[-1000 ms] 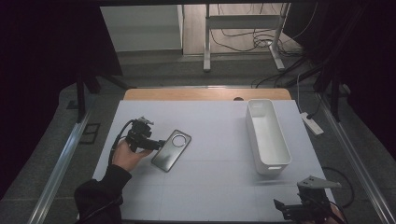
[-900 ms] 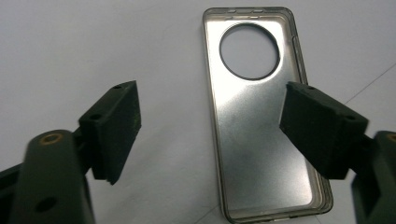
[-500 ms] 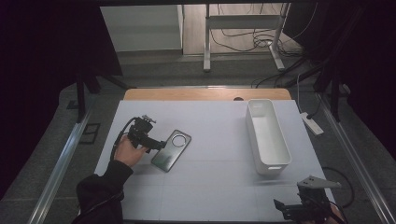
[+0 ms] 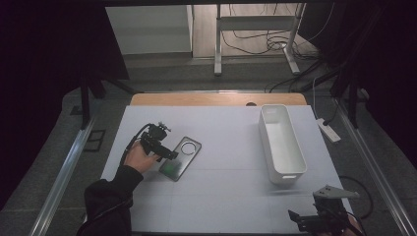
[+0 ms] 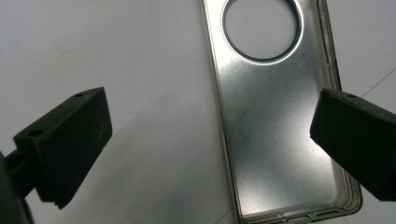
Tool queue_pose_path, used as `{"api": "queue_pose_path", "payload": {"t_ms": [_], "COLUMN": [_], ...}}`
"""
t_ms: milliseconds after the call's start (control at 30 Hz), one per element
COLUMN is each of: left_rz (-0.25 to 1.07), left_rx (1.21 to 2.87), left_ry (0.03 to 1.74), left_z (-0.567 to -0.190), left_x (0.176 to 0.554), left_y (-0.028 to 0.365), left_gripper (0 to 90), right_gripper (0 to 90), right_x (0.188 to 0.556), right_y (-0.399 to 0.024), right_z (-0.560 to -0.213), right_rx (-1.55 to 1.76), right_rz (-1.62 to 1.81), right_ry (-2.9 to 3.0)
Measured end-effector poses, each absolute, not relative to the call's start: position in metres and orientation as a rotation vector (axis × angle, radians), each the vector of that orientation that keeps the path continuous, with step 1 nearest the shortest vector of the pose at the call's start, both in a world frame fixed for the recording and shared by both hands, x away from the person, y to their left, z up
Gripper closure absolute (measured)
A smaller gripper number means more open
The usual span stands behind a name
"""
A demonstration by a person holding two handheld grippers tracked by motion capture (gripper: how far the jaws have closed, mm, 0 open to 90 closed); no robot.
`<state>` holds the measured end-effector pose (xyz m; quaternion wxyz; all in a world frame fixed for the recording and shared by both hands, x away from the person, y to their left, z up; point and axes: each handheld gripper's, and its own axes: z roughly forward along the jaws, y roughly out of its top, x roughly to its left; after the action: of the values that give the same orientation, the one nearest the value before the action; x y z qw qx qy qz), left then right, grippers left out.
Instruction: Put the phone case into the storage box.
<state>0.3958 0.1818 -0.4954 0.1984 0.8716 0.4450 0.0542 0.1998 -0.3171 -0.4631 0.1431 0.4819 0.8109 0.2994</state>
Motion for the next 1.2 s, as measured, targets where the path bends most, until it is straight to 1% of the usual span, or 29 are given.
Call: {"api": "queue_pose_path", "payload": {"t_ms": [233, 700, 900, 1033, 1133, 1167, 1200], "left_rz": [0.149, 0.118, 0.127, 0.129, 0.13, 0.129, 0.13], "left_rx": [2.473, 2.486, 2.498, 2.482, 2.472, 2.47, 2.465], "left_ry": [1.253, 1.286, 1.284, 1.287, 1.282, 1.277, 1.276], "left_z": [-0.499, -0.515, -0.522, -0.522, -0.52, -0.519, -0.519], "left_x": [0.398, 0.394, 0.391, 0.39, 0.389, 0.388, 0.388], "left_y": [0.177, 0.178, 0.177, 0.179, 0.181, 0.182, 0.182], "left_gripper": [0.0, 0.0, 1.6, 5.9, 17.9, 17.9, 21.4], "right_gripper": [0.2, 0.2, 0.2, 0.2, 0.2, 0.2, 0.2], "right_x": [0.2, 0.2, 0.2, 0.2, 0.2, 0.2, 0.2], "right_y": [-0.317, -0.317, -0.317, -0.317, -0.317, -0.317, -0.317], "right_z": [-0.463, -0.463, -0.463, -0.463, -0.463, -0.463, -0.463], "right_rx": [1.39, 1.389, 1.389, 1.389, 1.389, 1.388, 1.388], "right_rz": [0.866, 0.864, 0.863, 0.862, 0.86, 0.859, 0.858], "right_ry": [2.339, 2.341, 2.341, 2.343, 2.344, 2.345, 2.346]}}
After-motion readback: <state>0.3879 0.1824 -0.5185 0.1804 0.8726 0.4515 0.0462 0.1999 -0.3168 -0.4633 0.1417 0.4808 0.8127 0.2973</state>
